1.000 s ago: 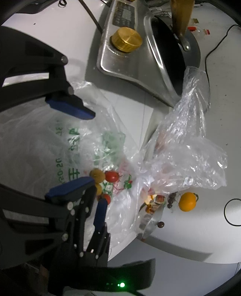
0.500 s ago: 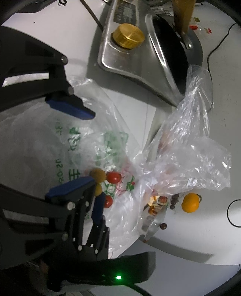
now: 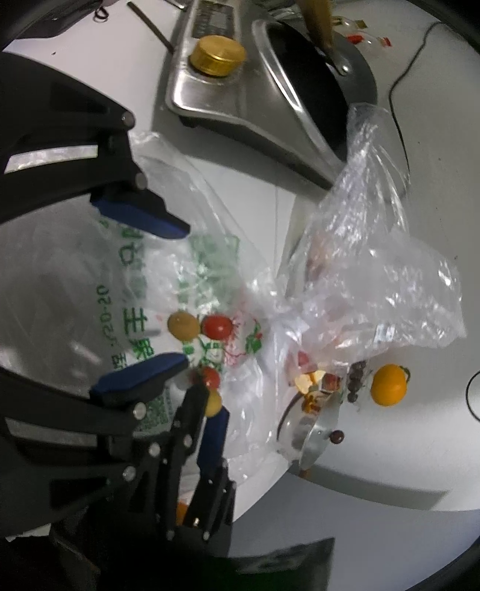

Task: Organize fruits
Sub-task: 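Grasp a yellow fruit with the right tool while the left grasps another yellow fruit, then carry both held yellow fruits over the white plate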

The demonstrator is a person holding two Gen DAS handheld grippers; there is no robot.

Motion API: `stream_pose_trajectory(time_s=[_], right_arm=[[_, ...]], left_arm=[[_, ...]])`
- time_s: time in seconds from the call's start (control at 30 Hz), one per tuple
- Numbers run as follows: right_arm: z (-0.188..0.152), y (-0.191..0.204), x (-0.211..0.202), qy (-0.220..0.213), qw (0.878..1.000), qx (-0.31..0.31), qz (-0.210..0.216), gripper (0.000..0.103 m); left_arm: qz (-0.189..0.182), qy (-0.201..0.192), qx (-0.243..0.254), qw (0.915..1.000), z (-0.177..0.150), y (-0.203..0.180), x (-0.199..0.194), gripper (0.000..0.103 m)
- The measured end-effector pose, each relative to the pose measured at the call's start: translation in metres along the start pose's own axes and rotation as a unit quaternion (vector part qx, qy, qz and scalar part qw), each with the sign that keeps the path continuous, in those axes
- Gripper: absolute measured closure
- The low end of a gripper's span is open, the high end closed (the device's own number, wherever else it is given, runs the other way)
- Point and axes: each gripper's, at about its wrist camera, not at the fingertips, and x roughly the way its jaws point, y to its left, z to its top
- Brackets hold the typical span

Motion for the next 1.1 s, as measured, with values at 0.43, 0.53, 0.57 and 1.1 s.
stream_pose_trajectory(time_s=[0.43,0.53,0.57,1.1], right_arm=[[-0.008,-0.033,-0.02,-0.017,1.0,0.018,-0.008,0.075],[-0.01,-0.038,-0.022,-0.019,1.0,0.02,-0.01,0.075],[-0.01,-0.039,-0.022,-0.019,1.0,0.02,-0.01,0.075],[-0.014,-0.038,-0.023,-0.018,1.0,0.023,-0.006,0.075]], left_arm=[[-0.009,0.04,0.031,0.9987,0.011,-0.033,0.04,0.038],[-0.01,0.049,0.033,0.9982,0.012,-0.034,0.048,0.038],[-0.011,0.053,0.033,0.998,0.012,-0.034,0.052,0.041],[-0.004,0.086,0.035,0.9957,0.005,-0.027,0.078,0.077]])
